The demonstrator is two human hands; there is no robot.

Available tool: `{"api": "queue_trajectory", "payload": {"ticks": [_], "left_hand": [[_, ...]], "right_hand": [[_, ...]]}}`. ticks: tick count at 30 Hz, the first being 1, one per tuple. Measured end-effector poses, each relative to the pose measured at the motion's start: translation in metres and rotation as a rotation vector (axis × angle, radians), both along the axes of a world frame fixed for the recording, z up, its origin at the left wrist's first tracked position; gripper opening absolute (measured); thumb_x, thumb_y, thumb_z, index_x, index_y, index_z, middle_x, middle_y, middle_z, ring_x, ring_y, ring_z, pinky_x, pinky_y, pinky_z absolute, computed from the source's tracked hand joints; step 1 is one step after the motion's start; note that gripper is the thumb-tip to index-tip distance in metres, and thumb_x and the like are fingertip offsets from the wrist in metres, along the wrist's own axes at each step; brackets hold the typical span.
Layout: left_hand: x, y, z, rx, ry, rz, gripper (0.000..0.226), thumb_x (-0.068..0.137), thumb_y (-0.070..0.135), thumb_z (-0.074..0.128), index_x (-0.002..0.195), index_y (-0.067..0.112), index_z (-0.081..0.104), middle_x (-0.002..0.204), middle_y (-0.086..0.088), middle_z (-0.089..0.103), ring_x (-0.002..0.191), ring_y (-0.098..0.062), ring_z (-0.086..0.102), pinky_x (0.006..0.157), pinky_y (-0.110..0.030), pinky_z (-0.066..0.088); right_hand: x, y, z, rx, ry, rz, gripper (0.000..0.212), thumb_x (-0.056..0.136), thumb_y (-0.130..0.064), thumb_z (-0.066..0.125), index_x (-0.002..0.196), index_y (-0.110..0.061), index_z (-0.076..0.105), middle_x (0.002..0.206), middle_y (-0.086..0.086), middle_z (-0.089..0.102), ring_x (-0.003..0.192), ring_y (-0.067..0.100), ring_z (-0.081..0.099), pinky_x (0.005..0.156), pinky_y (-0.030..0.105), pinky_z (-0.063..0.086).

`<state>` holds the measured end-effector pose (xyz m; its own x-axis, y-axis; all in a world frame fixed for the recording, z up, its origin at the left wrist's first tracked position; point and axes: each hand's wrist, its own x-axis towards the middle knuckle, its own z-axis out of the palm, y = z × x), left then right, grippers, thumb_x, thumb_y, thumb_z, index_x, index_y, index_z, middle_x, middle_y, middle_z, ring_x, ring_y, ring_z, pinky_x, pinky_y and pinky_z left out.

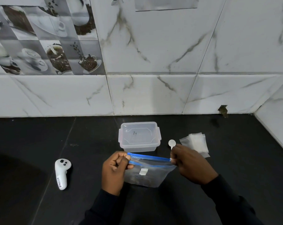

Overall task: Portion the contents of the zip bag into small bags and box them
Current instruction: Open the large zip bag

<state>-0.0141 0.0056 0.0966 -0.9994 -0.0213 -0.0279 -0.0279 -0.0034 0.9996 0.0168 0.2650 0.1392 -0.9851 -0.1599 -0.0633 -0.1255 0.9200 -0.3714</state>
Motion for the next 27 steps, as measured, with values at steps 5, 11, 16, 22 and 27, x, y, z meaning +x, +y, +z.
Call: {"api": "queue_trajectory", "payload": {"ticks": [5, 11, 16, 22, 27], "left_hand": [[0.003, 0.002, -0.002, 0.036, -0.048, 0.015, 0.014, 0.094, -0.002, 0.057, 0.084, -0.002, 0.067, 0.07, -0.029, 0.062, 0.06, -0.014, 0.066, 0.061, -0.025, 0.054], [0.004, 0.006, -0.002, 0.173, -0.166, -0.03, 0.019, 0.092, 0.011, 0.065, 0.087, -0.007, 0.064, 0.063, -0.013, 0.059, 0.064, -0.022, 0.062, 0.073, -0.042, 0.052], [0.001, 0.011, 0.004, 0.168, -0.27, 0.009, 0.044, 0.077, 0.031, 0.081, 0.082, -0.007, 0.059, 0.07, -0.021, 0.063, 0.071, -0.033, 0.071, 0.071, -0.039, 0.055], [0.0, 0.014, 0.006, 0.111, -0.314, 0.034, 0.026, 0.076, 0.011, 0.083, 0.076, 0.004, 0.058, 0.061, -0.014, 0.058, 0.06, -0.026, 0.069, 0.078, -0.048, 0.057], [0.0, 0.011, 0.002, -0.118, -0.244, -0.002, 0.024, 0.077, 0.001, 0.079, 0.074, 0.006, 0.056, 0.057, -0.013, 0.065, 0.059, -0.025, 0.068, 0.074, -0.052, 0.058]], "right_hand": [[0.012, 0.016, 0.0, 0.007, 0.029, -0.071, 0.023, 0.091, -0.023, 0.06, 0.08, -0.035, 0.044, 0.088, -0.013, 0.05, 0.076, 0.006, 0.052, 0.062, 0.017, 0.042], [0.018, 0.012, -0.001, -0.041, 0.046, -0.066, 0.013, 0.093, -0.017, 0.059, 0.096, -0.027, 0.052, 0.096, -0.015, 0.05, 0.075, 0.008, 0.057, 0.066, 0.027, 0.053], [0.024, 0.008, -0.01, -0.011, 0.095, -0.04, 0.024, 0.09, -0.012, 0.062, 0.097, -0.031, 0.048, 0.097, -0.017, 0.046, 0.068, 0.011, 0.056, 0.06, 0.027, 0.052], [0.026, 0.01, -0.016, 0.002, 0.134, -0.015, 0.034, 0.085, -0.006, 0.065, 0.097, -0.032, 0.046, 0.1, -0.014, 0.048, 0.066, 0.011, 0.055, 0.055, 0.024, 0.047], [0.027, 0.01, -0.015, -0.06, 0.157, -0.008, 0.029, 0.089, -0.015, 0.062, 0.096, -0.036, 0.044, 0.103, -0.018, 0.045, 0.075, 0.008, 0.057, 0.065, 0.033, 0.054]]}}
